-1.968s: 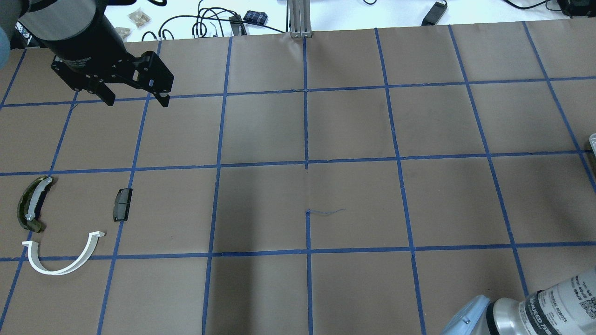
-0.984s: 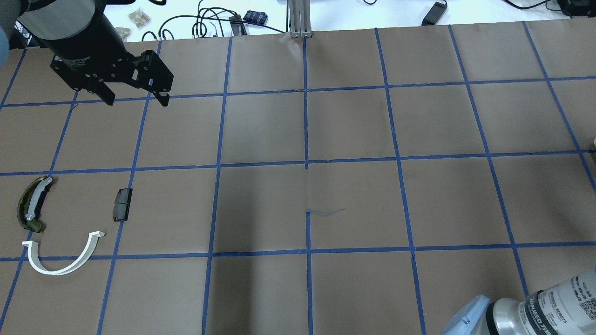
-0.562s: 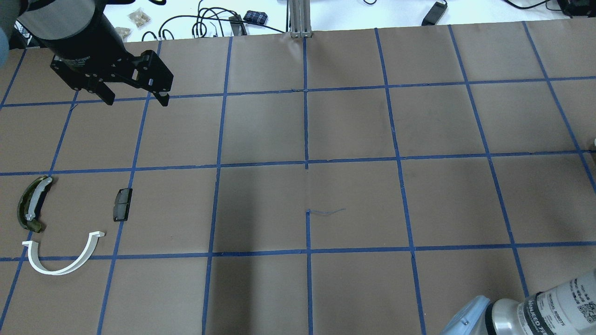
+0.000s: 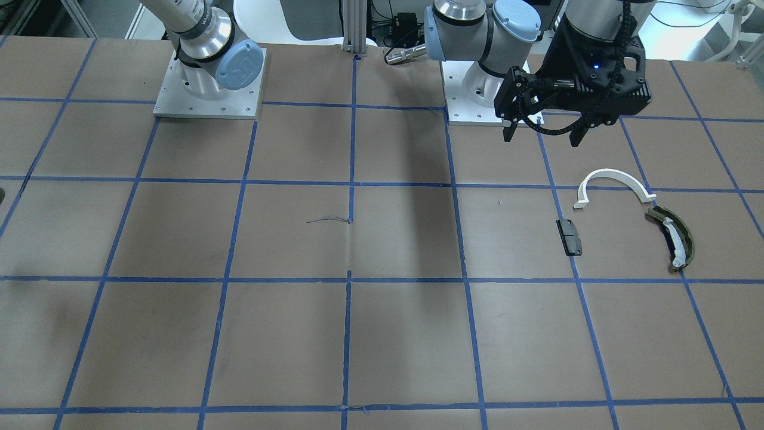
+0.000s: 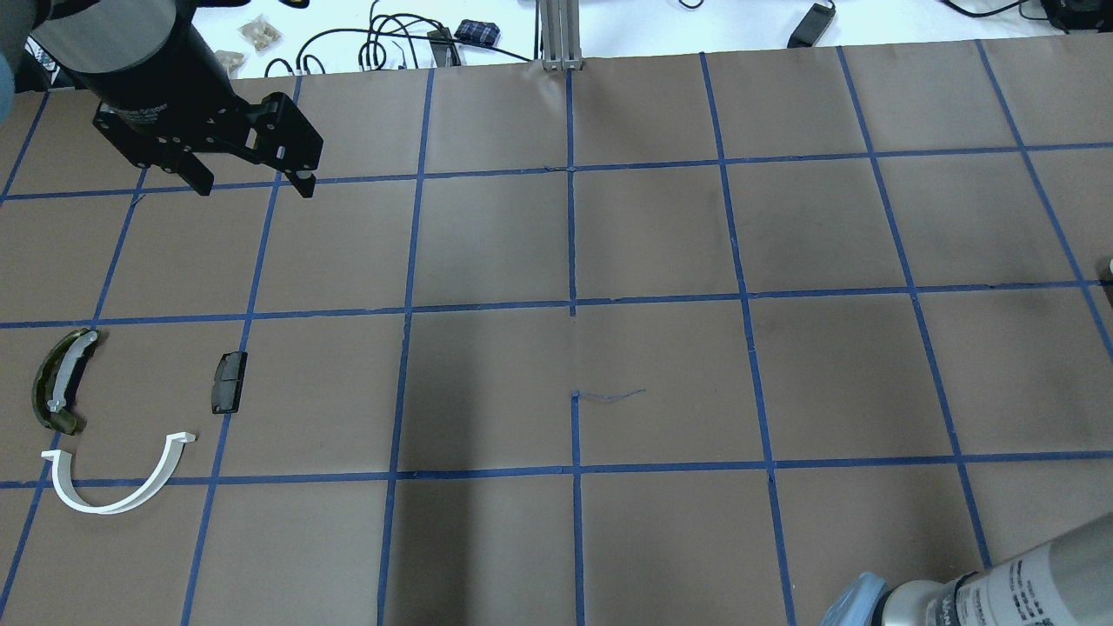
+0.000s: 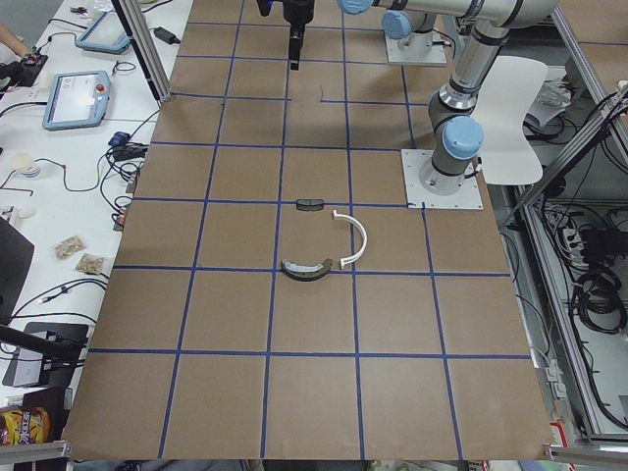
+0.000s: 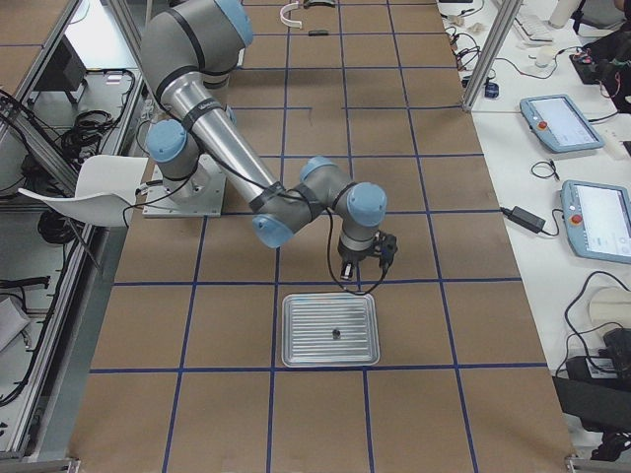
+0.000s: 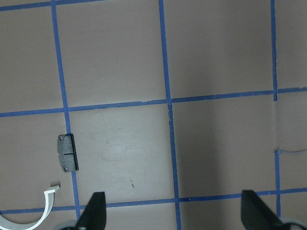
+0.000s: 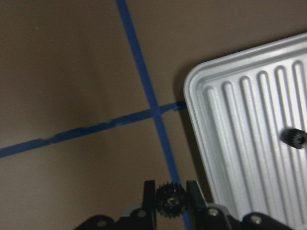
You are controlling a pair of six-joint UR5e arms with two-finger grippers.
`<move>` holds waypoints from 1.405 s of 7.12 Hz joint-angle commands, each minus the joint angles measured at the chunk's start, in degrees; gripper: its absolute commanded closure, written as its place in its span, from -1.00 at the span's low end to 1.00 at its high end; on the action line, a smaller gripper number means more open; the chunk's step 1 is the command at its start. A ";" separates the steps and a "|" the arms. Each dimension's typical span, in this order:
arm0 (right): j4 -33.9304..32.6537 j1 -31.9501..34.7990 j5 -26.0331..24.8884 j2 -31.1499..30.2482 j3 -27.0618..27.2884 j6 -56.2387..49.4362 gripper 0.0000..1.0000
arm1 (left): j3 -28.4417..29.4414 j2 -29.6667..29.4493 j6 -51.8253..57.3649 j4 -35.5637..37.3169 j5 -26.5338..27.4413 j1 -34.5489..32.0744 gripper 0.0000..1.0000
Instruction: Place bearing gear from tray to pile
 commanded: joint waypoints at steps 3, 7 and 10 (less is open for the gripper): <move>4.30 28.83 6.26 -1.78 0.40 25.74 1.00 | 0.04 -0.15 -0.04 0.00 -0.08 0.00 -1.00; 3.68 53.03 8.28 -1.34 1.54 54.28 1.00 | 0.04 -0.24 -0.04 0.09 -0.08 0.00 -1.00; -5.53 62.10 7.76 0.50 9.77 62.28 1.00 | -0.13 -0.32 -0.04 0.61 -0.08 0.09 -1.00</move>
